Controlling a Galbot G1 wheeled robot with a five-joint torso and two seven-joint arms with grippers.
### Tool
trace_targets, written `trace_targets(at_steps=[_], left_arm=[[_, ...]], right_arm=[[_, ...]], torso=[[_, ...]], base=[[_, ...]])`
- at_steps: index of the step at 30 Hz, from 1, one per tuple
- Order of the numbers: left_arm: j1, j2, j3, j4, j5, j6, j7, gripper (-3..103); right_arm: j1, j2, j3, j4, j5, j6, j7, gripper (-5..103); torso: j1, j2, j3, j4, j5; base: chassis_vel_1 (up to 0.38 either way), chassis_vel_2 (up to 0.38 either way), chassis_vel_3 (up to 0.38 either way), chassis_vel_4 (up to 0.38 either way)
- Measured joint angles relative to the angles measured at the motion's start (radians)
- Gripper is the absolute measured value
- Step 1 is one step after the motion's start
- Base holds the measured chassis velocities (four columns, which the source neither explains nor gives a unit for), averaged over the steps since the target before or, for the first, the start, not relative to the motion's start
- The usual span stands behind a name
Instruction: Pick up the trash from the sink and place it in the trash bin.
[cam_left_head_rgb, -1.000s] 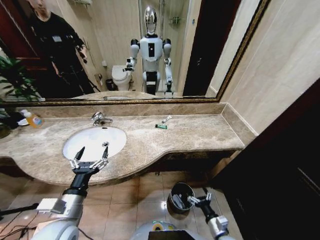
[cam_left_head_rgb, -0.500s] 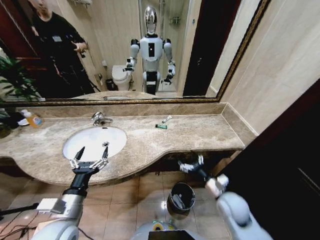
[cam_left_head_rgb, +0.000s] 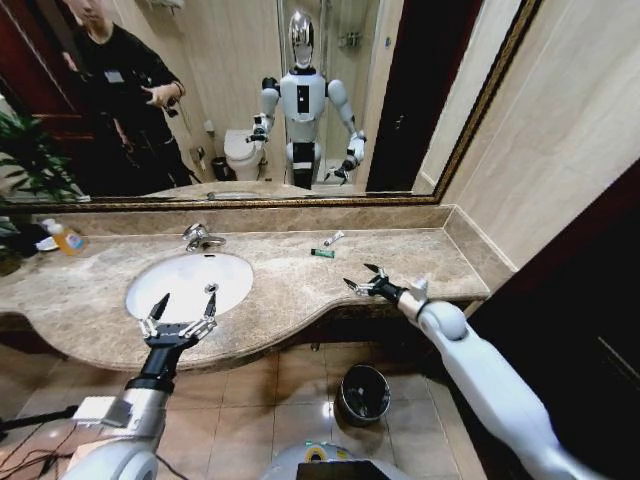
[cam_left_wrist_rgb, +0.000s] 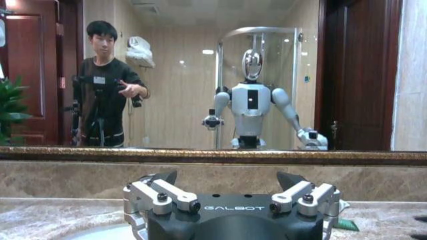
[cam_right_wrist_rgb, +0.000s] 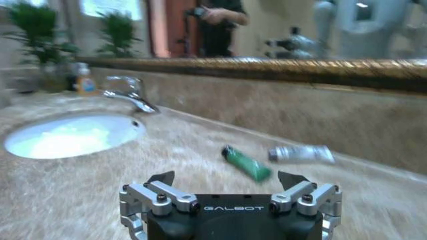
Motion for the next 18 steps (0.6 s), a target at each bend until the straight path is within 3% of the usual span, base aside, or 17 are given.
trace_targets(at_steps=[7, 18], left_arm=[[0.0, 0.0, 0.0, 0.0, 0.0, 0.0, -0.001, 100], [0.0, 0.0, 0.0, 0.0, 0.0, 0.0, 0.0, 100]], right_arm=[[0.208, 0.074, -0.114, -0.232, -0.017, 0.016, -0.151, 100], [0.375, 0.19, -0.209, -0.452, -0.092, 0.059, -0.169, 100]], torso=[[0.0, 0.0, 0.0, -0.0001, 0.0008], [0.0, 0.0, 0.0, -0.0001, 0.0004]], base=[[0.0, 0.0, 0.0, 0.0], [0.0, 0.0, 0.0, 0.0]])
